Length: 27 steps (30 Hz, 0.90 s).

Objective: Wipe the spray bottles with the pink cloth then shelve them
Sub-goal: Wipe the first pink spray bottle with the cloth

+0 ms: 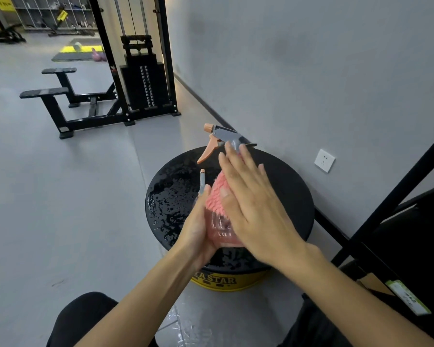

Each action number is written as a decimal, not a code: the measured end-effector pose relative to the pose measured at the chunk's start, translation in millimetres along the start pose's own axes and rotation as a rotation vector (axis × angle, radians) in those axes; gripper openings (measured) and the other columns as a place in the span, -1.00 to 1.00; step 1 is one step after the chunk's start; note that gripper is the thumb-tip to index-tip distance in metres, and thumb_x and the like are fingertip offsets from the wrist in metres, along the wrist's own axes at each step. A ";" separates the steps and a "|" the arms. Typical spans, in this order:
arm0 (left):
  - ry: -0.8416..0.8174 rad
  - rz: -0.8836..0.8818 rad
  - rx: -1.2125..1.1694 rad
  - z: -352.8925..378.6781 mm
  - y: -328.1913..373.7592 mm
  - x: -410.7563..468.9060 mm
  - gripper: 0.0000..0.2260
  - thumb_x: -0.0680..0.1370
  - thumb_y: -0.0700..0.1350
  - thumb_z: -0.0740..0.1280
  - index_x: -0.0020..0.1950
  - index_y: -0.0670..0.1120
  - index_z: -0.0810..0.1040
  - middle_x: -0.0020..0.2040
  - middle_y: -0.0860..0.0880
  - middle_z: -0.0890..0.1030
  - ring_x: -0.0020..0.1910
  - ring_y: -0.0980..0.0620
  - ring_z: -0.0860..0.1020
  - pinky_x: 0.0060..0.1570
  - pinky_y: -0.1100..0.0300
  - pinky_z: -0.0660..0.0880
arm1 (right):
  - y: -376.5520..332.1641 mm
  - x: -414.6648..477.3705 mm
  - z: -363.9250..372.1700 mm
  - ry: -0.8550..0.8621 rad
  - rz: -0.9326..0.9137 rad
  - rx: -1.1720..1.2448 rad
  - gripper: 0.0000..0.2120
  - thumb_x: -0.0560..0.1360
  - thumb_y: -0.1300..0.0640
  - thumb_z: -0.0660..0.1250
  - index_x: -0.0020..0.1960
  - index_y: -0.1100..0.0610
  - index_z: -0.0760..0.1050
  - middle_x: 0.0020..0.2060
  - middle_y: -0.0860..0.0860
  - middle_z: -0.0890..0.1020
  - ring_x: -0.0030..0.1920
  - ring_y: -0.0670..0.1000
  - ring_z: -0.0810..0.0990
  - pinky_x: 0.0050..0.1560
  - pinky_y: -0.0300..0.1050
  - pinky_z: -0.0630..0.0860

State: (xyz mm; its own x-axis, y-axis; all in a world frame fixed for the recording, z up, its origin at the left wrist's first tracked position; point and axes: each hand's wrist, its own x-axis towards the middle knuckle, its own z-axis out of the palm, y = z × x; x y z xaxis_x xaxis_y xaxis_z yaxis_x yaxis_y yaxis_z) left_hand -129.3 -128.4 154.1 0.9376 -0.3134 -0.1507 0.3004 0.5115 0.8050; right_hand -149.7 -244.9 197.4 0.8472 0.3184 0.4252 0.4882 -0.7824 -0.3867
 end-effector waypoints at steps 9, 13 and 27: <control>0.002 -0.028 0.036 1.7 -8.0 -1.6 -0.63 0.66 0.15 0.08 0.13 0.09 0.65 0.04 -0.04 0.73 -0.08 -0.05 0.72 -0.27 -0.01 0.66 | 2.8 4.3 -4.5 -0.015 0.023 -0.026 -0.46 0.66 0.03 -0.10 0.60 0.02 -0.13 0.58 -0.14 -0.18 0.54 -0.17 -0.32 0.56 -0.05 -0.27; 0.017 -0.017 0.052 3.8 -6.5 -2.1 -0.61 0.65 0.16 0.07 0.20 0.02 0.61 -0.01 -0.06 0.74 -0.16 -0.06 0.73 -0.32 -0.03 0.65 | 0.8 7.7 -7.6 0.016 0.034 0.069 -0.44 0.65 0.05 -0.04 0.61 0.04 -0.13 0.59 -0.11 -0.18 0.54 -0.19 -0.32 0.57 -0.08 -0.23; -0.018 -0.010 0.093 8.3 -9.3 -2.7 -0.62 0.54 0.25 0.12 0.10 0.17 0.65 0.04 0.04 0.73 -0.07 0.06 0.71 -0.32 0.12 0.62 | -10.1 1.9 -6.7 -0.022 0.161 -0.168 -0.35 0.58 -0.22 -0.27 0.61 0.02 -0.07 0.58 -0.15 -0.18 0.55 -0.09 -0.34 0.56 0.10 -0.17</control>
State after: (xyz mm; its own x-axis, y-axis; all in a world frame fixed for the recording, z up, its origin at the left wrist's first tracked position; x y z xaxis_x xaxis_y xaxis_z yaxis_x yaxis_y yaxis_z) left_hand -136.0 -138.9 151.8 0.9311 -0.3330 -0.1491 0.2912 0.4319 0.8536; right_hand -154.4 -239.9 207.6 0.9167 0.1925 0.3501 0.3060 -0.9017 -0.3054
